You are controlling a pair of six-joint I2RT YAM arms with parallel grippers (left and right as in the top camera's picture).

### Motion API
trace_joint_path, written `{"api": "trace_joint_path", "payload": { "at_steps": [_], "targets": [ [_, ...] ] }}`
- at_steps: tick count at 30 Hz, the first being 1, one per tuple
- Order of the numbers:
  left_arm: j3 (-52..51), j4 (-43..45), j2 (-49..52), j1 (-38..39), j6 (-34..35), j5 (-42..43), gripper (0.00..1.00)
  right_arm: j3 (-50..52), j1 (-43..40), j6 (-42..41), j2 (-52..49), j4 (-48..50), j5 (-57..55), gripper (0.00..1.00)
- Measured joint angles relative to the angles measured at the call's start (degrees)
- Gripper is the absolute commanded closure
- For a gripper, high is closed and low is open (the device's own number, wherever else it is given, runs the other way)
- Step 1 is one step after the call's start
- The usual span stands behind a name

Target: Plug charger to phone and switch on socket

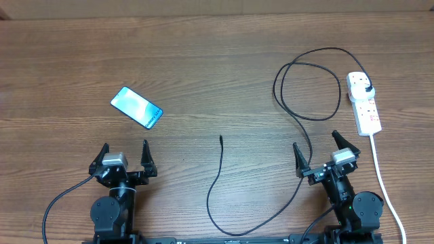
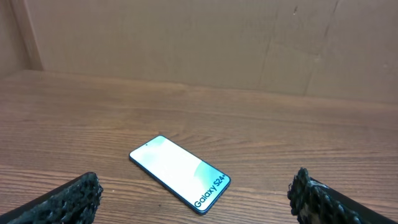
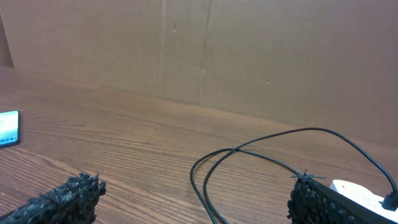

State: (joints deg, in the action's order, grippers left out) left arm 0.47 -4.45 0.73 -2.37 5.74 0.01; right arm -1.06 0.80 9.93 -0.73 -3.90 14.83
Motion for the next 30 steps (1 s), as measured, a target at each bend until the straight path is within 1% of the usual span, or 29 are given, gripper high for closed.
{"api": "trace_joint_path", "payload": {
  "at_steps": [22,26,30],
  "targets": [
    [0.5,-1.1,0.0,0.0,0.0,0.0,0.0,0.0,0.0,0.0,0.0,0.0,0.0,0.0],
    [3.1,-5.1,0.2,0.0,0.3,0.0,0.0,0.0,0.0,0.0,0.0,0.0,0.0,0.0],
    [9.8,-7.2,4.0,0.0,1.6,-0.8,0.0,0.0,0.0,0.0,0.0,0.0,0.0,0.0]
  ]
}}
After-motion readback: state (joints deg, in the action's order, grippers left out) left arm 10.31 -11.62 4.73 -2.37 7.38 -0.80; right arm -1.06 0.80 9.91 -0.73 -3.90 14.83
